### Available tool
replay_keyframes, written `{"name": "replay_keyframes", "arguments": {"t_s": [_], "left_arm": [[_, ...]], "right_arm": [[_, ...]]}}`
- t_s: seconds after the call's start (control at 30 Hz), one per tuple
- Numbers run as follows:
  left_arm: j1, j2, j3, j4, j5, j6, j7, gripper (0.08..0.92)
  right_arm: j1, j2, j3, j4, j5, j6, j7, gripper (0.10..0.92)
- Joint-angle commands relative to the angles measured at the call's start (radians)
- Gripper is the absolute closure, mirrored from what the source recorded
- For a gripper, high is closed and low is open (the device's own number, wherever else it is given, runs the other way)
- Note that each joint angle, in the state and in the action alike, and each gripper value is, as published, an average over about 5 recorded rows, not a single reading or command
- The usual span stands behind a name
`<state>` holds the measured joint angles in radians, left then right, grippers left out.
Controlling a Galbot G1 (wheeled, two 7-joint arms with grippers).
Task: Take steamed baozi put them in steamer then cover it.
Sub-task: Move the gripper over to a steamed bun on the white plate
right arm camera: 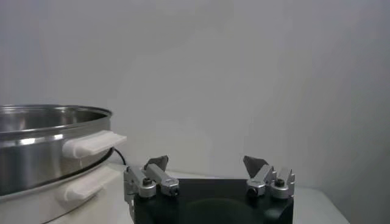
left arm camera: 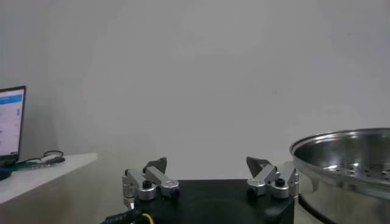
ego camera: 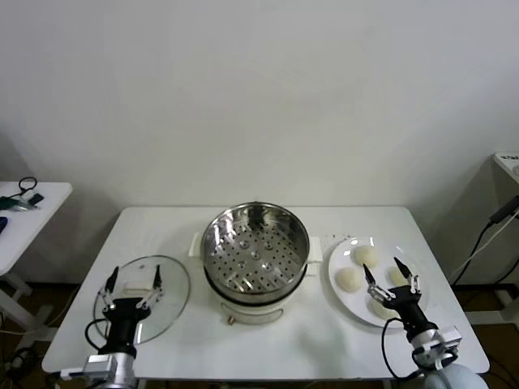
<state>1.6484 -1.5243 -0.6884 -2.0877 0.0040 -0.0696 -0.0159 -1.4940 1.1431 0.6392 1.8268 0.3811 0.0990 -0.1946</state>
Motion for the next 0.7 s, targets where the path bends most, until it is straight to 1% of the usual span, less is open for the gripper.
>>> {"name": "replay_keyframes", "arguments": {"t_s": [0.03, 0.1, 0.2, 0.27, 0.4, 0.57, 0.7], "left_arm": [[0.006, 0.002, 0.001, -0.007, 0.004, 0.000, -0.002, 0.177], [0.008, 0.003, 0.002, -0.009, 0.008, -0.001, -0.004, 0.177], [0.012, 0.004, 0.007, -0.013, 0.018, -0.005, -0.015, 0.177], [0.013, 0.004, 0.011, -0.017, 0.020, -0.009, -0.027, 0.177], [0.018, 0.006, 0.015, -0.026, 0.017, -0.013, -0.042, 0.177], [0.025, 0.013, 0.013, -0.029, 0.016, -0.015, -0.044, 0.177], [0.030, 0.015, 0.013, -0.025, 0.015, -0.017, -0.045, 0.177]], "right_arm": [[0.030, -0.041, 0.005, -0.004, -0.013, -0.045, -0.047, 0.203], [0.047, -0.082, 0.015, -0.014, -0.055, -0.092, -0.112, 0.203], [0.101, -0.179, 0.028, -0.062, -0.151, -0.151, -0.295, 0.203], [0.152, -0.244, 0.015, -0.102, -0.178, -0.175, -0.388, 0.203], [0.266, -0.364, -0.036, -0.168, -0.191, -0.234, -0.489, 0.203], [0.424, -0.511, -0.160, -0.255, -0.264, -0.238, -0.648, 0.203], [0.608, -0.589, -0.320, -0.356, -0.330, -0.215, -0.769, 0.203]]}}
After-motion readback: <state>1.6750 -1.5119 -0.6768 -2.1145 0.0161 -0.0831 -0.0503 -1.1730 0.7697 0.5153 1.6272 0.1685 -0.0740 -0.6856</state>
